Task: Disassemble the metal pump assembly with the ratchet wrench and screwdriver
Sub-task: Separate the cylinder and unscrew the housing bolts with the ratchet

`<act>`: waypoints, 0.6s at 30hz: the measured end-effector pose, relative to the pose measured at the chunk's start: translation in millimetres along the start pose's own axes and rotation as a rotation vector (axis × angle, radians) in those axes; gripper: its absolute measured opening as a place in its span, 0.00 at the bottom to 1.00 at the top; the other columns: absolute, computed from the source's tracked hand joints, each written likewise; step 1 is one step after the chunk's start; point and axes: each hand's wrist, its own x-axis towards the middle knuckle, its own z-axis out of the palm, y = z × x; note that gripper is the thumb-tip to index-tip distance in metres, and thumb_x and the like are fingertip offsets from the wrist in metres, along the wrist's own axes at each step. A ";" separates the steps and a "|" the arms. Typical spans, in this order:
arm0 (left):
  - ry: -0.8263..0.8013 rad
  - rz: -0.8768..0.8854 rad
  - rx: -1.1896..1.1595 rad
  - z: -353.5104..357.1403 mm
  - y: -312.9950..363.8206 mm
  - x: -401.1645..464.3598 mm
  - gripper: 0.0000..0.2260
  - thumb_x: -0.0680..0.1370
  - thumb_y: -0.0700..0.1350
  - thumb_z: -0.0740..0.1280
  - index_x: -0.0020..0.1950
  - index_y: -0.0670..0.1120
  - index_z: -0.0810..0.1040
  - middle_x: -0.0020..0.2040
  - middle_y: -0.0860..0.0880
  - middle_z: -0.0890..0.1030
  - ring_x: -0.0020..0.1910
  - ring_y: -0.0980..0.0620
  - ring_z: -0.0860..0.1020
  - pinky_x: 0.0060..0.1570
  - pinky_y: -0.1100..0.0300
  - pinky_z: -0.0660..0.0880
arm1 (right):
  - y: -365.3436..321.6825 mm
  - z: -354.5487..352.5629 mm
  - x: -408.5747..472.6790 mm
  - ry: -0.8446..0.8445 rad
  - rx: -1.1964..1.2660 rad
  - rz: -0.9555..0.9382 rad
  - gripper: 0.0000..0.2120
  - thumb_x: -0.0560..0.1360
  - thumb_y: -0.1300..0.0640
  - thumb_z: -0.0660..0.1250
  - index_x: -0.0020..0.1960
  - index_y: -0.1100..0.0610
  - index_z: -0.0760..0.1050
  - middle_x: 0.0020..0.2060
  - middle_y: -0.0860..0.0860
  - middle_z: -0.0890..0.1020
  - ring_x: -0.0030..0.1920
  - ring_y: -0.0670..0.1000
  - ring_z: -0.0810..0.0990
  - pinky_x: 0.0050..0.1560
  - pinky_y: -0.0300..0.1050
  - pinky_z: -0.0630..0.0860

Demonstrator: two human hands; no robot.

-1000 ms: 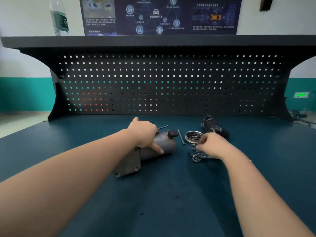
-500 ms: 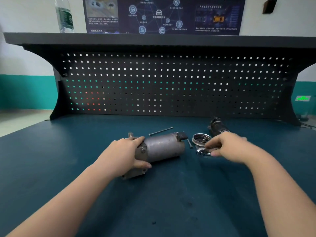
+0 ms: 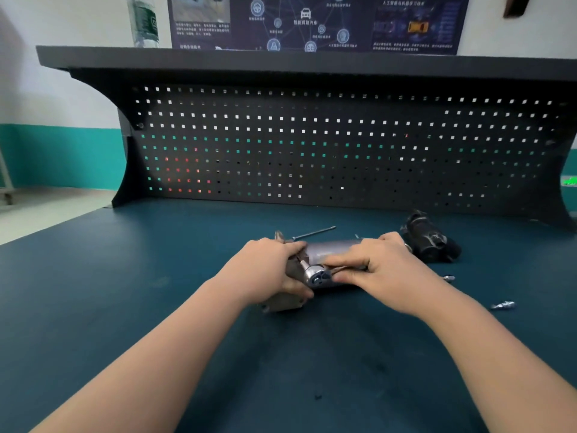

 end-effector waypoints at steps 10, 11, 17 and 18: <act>0.502 -0.099 -0.656 -7.7 48.0 -44.4 0.10 0.74 0.49 0.65 0.49 0.61 0.67 0.55 0.59 0.68 0.55 0.58 0.71 0.52 0.70 0.67 | 11.9 -9.4 -1.6 0.130 -0.016 -0.011 0.20 0.73 0.46 0.69 0.48 0.19 0.69 0.34 0.30 0.77 0.45 0.37 0.71 0.56 0.46 0.61; 0.421 -0.198 -0.895 -7.3 58.6 -44.0 0.09 0.76 0.43 0.62 0.47 0.59 0.68 0.50 0.57 0.72 0.46 0.55 0.75 0.45 0.66 0.72 | 12.4 -10.7 -1.6 0.150 0.005 0.002 0.17 0.73 0.48 0.70 0.51 0.24 0.73 0.33 0.29 0.77 0.44 0.36 0.72 0.57 0.48 0.64; -0.038 -0.633 -1.916 1.7 75.1 -37.6 0.18 0.79 0.52 0.62 0.56 0.37 0.73 0.42 0.37 0.82 0.29 0.44 0.82 0.25 0.59 0.77 | 12.1 -14.2 -3.2 0.067 -0.016 0.000 0.14 0.68 0.46 0.74 0.43 0.25 0.76 0.28 0.27 0.74 0.41 0.37 0.72 0.51 0.43 0.66; -0.061 -0.653 -1.928 2.9 71.6 -36.5 0.19 0.79 0.52 0.62 0.55 0.36 0.74 0.40 0.37 0.82 0.29 0.44 0.82 0.25 0.60 0.77 | 12.2 -12.9 -3.7 0.032 -0.024 -0.003 0.15 0.68 0.43 0.73 0.40 0.22 0.73 0.31 0.29 0.76 0.44 0.39 0.71 0.52 0.41 0.63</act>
